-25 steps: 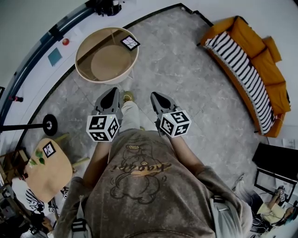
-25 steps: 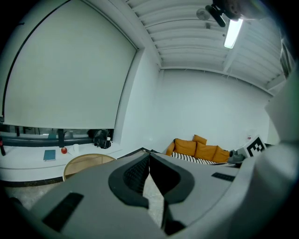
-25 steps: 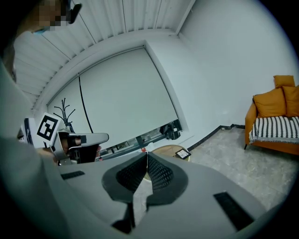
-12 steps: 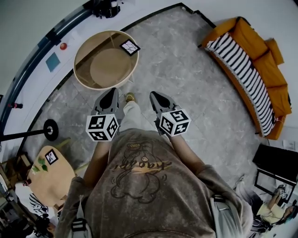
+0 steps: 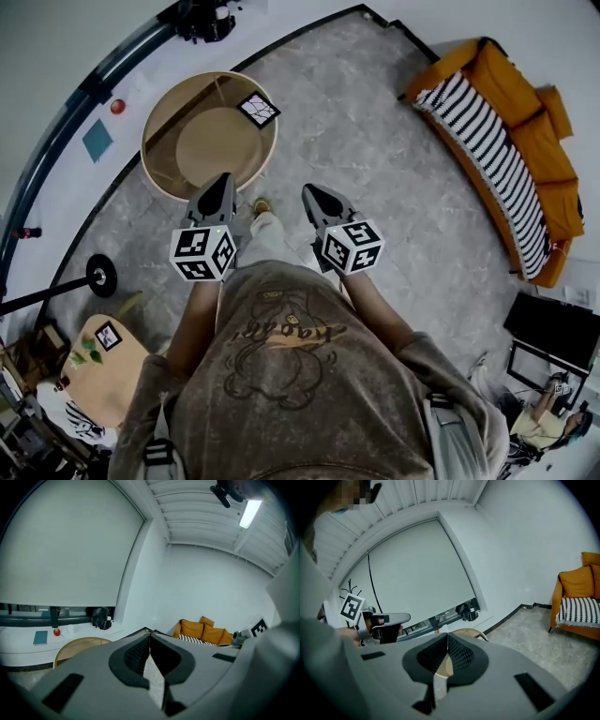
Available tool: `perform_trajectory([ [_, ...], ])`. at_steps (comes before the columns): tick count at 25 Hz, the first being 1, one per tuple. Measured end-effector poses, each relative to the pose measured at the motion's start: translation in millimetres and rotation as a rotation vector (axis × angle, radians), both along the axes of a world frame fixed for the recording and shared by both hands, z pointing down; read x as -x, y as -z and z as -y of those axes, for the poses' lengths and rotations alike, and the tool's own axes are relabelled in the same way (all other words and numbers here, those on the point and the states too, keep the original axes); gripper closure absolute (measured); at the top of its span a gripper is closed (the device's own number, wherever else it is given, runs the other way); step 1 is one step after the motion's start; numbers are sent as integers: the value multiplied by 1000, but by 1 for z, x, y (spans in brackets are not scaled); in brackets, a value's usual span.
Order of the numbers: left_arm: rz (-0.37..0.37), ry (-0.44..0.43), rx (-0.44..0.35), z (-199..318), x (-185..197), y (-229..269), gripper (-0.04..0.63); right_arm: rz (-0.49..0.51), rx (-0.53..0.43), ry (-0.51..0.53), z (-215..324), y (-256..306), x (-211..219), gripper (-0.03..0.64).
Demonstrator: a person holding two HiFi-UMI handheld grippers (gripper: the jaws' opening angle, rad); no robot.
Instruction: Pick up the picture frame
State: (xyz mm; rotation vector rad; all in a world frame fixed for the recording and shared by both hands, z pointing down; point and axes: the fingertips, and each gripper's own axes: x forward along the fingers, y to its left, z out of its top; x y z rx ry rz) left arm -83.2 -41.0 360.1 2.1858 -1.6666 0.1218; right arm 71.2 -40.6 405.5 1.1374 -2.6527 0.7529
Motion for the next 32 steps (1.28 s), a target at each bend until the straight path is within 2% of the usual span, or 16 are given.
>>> perform_trajectory([
  [10, -8, 2, 14, 97, 41, 5, 577, -9, -14, 12, 97, 14, 44, 597],
  [17, -2, -41, 24, 158, 52, 8, 577, -3, -18, -9, 159, 20, 59, 597],
  [24, -1, -52, 29, 197, 62, 10, 577, -2, -10, -37, 195, 19, 64, 597],
  [32, -5, -32, 55, 223, 59, 6, 577, -14, 2, -7, 223, 17, 64, 597],
])
